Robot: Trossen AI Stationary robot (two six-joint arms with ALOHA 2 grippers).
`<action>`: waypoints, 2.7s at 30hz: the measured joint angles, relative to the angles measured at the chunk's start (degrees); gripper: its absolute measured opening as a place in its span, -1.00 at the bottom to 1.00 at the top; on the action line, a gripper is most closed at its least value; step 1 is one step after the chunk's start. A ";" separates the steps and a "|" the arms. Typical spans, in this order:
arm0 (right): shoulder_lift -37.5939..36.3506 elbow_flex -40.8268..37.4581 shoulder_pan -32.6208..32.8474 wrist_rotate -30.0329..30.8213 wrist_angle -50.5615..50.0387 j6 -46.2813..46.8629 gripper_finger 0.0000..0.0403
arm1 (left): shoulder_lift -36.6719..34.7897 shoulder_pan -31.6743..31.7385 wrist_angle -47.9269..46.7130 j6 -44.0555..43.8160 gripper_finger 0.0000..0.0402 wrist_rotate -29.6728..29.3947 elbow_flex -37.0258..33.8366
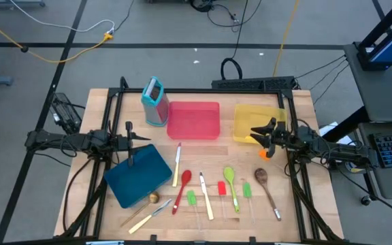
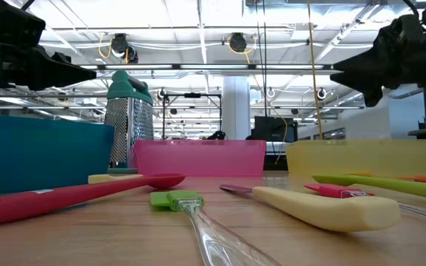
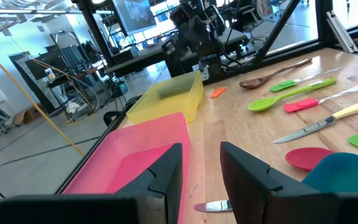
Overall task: Pick & Place Kitchen Items
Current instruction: Put the gold spoon into the blue bin
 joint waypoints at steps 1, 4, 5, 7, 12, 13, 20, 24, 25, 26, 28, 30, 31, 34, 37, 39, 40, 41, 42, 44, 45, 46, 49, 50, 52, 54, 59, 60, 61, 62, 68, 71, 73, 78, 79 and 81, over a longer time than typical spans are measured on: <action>0.00 0.01 0.00 1.30 0.89 -0.68 -0.32 | 0.02 0.01 -0.02 0.00 -0.44 0.01 0.00; 0.01 0.00 -0.01 7.15 3.13 -1.60 -0.32 | 0.00 0.01 -0.02 0.00 -0.44 -0.01 0.00; 0.00 0.00 -0.01 8.71 3.64 -1.47 -0.32 | 0.00 0.01 0.00 0.00 -0.44 -0.01 0.00; 0.02 0.00 -0.01 11.45 3.68 0.42 -0.32 | 0.01 0.02 0.36 0.00 -0.44 -0.12 0.01; 0.02 0.00 -0.01 16.67 3.24 3.84 -0.33 | 0.02 0.01 3.79 -8.92 -0.44 0.74 0.00; 0.02 0.00 -0.01 17.42 3.26 3.85 -0.33 | 0.02 0.01 5.03 -13.44 -0.44 1.76 0.00; 0.02 0.00 -0.03 17.21 1.29 3.23 -0.33 | 0.00 0.01 16.43 -25.20 -0.44 3.20 0.00; 0.06 0.00 -0.03 17.17 -0.02 3.58 -0.33 | 0.00 0.01 21.73 -26.39 -0.44 3.53 0.02; 0.06 0.00 -0.03 17.15 -0.39 3.58 -0.33 | 0.00 0.01 21.87 -26.56 -0.44 3.55 0.02; 0.06 0.00 -0.03 17.15 -0.59 3.58 -0.33 | 0.01 0.01 22.03 -26.72 -0.44 3.52 0.01; 0.06 0.02 -0.03 17.15 -0.61 3.56 -0.33 | 0.01 -0.01 22.95 -26.76 -0.44 2.54 0.00; 0.06 0.00 -0.03 17.00 -0.61 3.42 -0.32 | 0.00 0.01 23.42 -26.92 -0.44 1.50 0.00; 0.07 0.00 -0.03 16.93 -0.61 3.41 -0.31 | 0.02 0.01 23.54 -26.88 -0.44 1.50 0.00; 0.08 0.00 -0.03 15.90 -0.60 2.63 -0.29 | 0.00 0.01 23.71 -23.83 -0.44 1.50 0.00; 0.08 0.00 -0.01 14.23 -0.54 1.88 -0.26 | 0.00 0.01 23.71 -20.82 -0.44 0.33 0.00; 0.08 0.01 -0.01 14.07 -0.45 1.64 -0.22 | 0.02 0.01 23.65 -21.38 -0.44 -1.36 0.00; 0.08 0.01 -0.01 14.08 -0.20 1.44 -0.21 | 0.02 0.01 23.67 -21.43 -0.44 -2.10 0.00; 0.07 0.00 -0.01 14.07 -0.10 1.17 -0.19 | 0.02 0.01 23.74 -21.16 -0.44 -2.41 0.00; 0.08 0.00 -0.01 14.07 -0.13 1.03 -0.18 | 0.02 0.01 23.97 -20.77 -0.44 -2.52 0.00; 0.08 0.01 0.02 13.97 -0.13 1.59 -0.16 | 0.02 0.01 24.55 -21.31 -0.44 -2.50 0.00; 0.08 0.00 0.08 13.96 -0.13 2.53 -0.15 | 0.12 0.01 24.78 -22.24 -0.44 -2.32 0.00; 0.08 0.00 0.12 13.92 -0.11 3.60 -0.15 | 0.42 0.01 25.56 -23.27 -0.44 -1.77 0.00; 0.08 0.00 0.11 12.59 1.36 4.73 -0.15 | 3.04 -0.01 31.93 -23.54 -0.44 1.69 0.00; 0.11 0.01 0.12 11.52 2.30 4.99 -0.15 | 4.54 -0.03 34.91 -23.20 -0.44 2.98 0.00; 0.70 0.00 0.12 8.29 5.52 5.35 -0.15 | 8.50 -0.03 41.67 -21.93 -0.44 5.43 0.00; 1.79 0.00 0.14 5.16 9.96 5.34 -0.15 | 13.34 -0.06 46.63 -21.24 -0.44 7.03 0.57; 6.93 0.00 1.52 0.72 20.59 5.35 -0.15 | 28.18 -1.73 48.76 -21.05 -0.44 7.42 7.60; 8.25 0.00 2.17 0.55 22.08 5.38 -0.15 | 31.36 -2.12 48.64 -20.82 -0.44 7.42 9.68; 9.57 0.00 2.89 0.56 23.20 5.38 -0.15 | 34.51 -2.49 48.08 -20.35 -0.44 7.44 12.07; 10.91 0.00 3.63 0.58 23.98 5.35 -0.15 | 37.58 -2.85 47.29 -19.80 -0.44 7.43 14.40; 17.19 0.00 6.80 0.56 28.07 3.39 -0.19 | 50.95 -4.48 32.84 -21.92 -0.44 -2.01 28.47; 18.49 0.00 7.42 0.58 28.09 3.37 -0.20 | 55.61 -5.28 23.04 -26.14 -0.44 -8.05 34.76; 18.99 0.00 7.60 0.58 28.13 3.37 -0.20 | 58.37 -6.11 17.78 -27.99 -0.44 -10.20 38.55; 19.93 0.01 7.62 0.75 28.11 1.63 -0.20 | 63.96 -9.56 13.23 -28.42 -0.44 -11.30 44.37; 20.03 0.01 7.62 0.78 28.14 1.11 -0.21 | 64.84 -10.52 12.83 -28.57 -0.44 -11.74 44.98; 20.19 0.00 7.62 0.78 28.11 0.52 -0.21 | 66.34 -12.63 11.35 -29.53 -0.44 -13.01 46.13</action>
